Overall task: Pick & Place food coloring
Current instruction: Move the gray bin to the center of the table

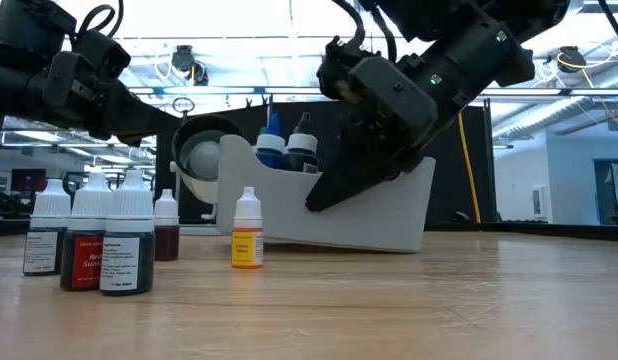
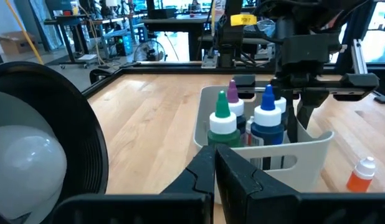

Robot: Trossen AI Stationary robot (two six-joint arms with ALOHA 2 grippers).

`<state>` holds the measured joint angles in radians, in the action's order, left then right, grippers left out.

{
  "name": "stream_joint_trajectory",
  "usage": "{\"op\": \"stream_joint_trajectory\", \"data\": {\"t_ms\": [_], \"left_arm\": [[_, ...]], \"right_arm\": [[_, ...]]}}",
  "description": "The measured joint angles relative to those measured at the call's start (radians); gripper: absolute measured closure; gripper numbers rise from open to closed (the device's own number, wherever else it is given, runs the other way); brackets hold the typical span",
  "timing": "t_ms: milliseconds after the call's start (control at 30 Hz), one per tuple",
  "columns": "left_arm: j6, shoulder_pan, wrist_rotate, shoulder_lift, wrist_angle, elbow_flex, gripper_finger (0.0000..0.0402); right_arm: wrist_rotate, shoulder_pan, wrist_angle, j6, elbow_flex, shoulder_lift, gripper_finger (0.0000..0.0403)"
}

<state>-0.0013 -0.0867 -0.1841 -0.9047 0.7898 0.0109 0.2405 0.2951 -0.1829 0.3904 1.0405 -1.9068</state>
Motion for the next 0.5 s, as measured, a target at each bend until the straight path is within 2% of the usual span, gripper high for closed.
{"op": "stream_joint_trajectory", "data": {"t_ms": [133, 500], "left_arm": [[0.0, 0.0, 0.0, 0.0, 0.0, 0.0, 0.0382], [-0.004, 0.0, 0.001, 0.0, -0.009, 0.0, 0.0382]], "right_arm": [[-0.008, 0.0, -0.015, 0.013, 0.001, -0.016, 0.0374], [-0.037, 0.006, -0.096, -0.026, -0.006, -0.024, 0.0273]]}}
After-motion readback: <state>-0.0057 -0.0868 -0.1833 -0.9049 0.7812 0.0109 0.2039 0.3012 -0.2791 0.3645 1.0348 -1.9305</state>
